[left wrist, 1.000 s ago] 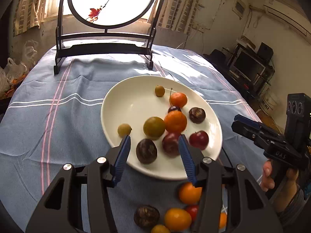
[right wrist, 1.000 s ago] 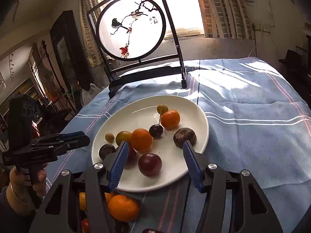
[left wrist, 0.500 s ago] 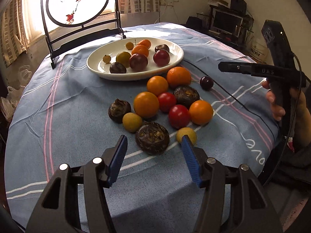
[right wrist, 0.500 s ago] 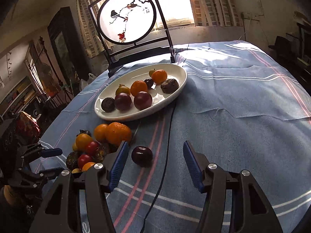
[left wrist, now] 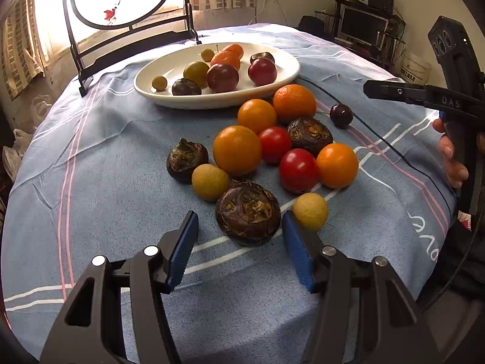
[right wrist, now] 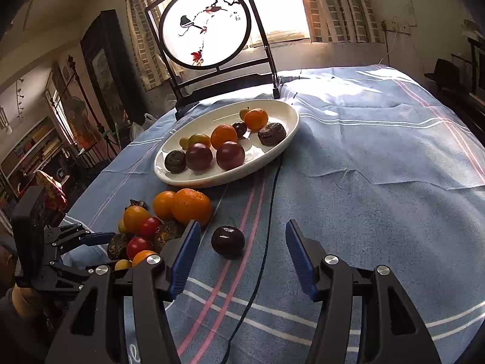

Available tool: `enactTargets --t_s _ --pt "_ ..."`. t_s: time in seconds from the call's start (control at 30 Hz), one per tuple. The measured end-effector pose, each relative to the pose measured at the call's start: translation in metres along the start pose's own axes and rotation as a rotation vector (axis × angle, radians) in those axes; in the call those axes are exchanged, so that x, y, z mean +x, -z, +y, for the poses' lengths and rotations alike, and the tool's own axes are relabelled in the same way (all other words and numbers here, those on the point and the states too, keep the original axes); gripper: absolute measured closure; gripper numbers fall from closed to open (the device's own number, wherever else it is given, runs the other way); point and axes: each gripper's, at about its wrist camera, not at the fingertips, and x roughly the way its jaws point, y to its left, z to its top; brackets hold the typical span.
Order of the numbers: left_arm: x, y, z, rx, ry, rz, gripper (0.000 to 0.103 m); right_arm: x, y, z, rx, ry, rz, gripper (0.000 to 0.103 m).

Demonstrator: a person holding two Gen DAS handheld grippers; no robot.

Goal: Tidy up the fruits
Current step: 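Grasp a dark brown round fruit with the left tool while the right tool grasps a dark plum, then release the dark brown fruit onto the plate with the left tool while the right tool releases the plum there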

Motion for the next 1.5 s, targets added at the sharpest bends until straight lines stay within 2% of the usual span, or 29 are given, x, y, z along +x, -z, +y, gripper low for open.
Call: enactTargets --t_s 0.17,0.23,0.27,0.4,0.5,0.7,0.73,0.77,0.8,0.97,1.17,1.33,1.5 --pt "0.005 -0.006 0.003 -0.04 0.019 0.024 0.048 0.0 0.001 0.003 -0.011 0.004 0.0 0.044" --pt "0.005 -0.005 0.0 -0.023 0.029 0.013 0.061 0.0 0.001 0.004 -0.018 0.004 0.001 0.044" --pt "0.004 -0.005 -0.001 -0.025 0.03 0.006 0.062 0.001 0.001 0.005 -0.024 0.003 0.007 0.044" --pt "-0.009 0.002 0.005 -0.089 0.049 -0.068 0.063 0.007 0.003 0.016 -0.082 0.001 0.049 0.044" --pt "-0.023 0.008 0.006 -0.113 0.058 -0.101 0.062 0.017 0.003 0.025 -0.133 0.033 0.099 0.051" --pt "-0.04 0.018 0.008 -0.116 0.064 -0.104 0.062 0.044 -0.005 0.043 -0.211 0.105 0.208 0.051" --pt "-0.041 0.018 0.009 -0.123 0.063 -0.106 0.062 0.049 -0.006 0.044 -0.215 0.109 0.229 0.053" --pt "-0.042 0.019 0.011 -0.13 0.06 -0.109 0.062 0.054 -0.006 0.045 -0.214 0.107 0.248 0.065" --pt "-0.043 0.019 0.013 -0.136 0.058 -0.113 0.062 0.057 -0.007 0.044 -0.208 0.108 0.258 0.073" --pt "-0.047 0.018 0.021 -0.17 0.075 -0.132 0.062 0.041 -0.005 0.037 -0.146 0.098 0.191 0.073" --pt "-0.056 0.001 0.029 -0.194 0.108 -0.177 0.062 0.001 -0.013 0.017 -0.058 0.013 0.07 0.073" --pt "-0.048 -0.047 0.043 -0.19 0.107 -0.203 0.062 0.0 -0.062 0.019 -0.066 -0.008 -0.002 0.073" --pt "-0.008 -0.109 0.066 -0.213 0.088 -0.181 0.062 0.046 -0.108 0.021 -0.064 -0.001 -0.001 0.073"
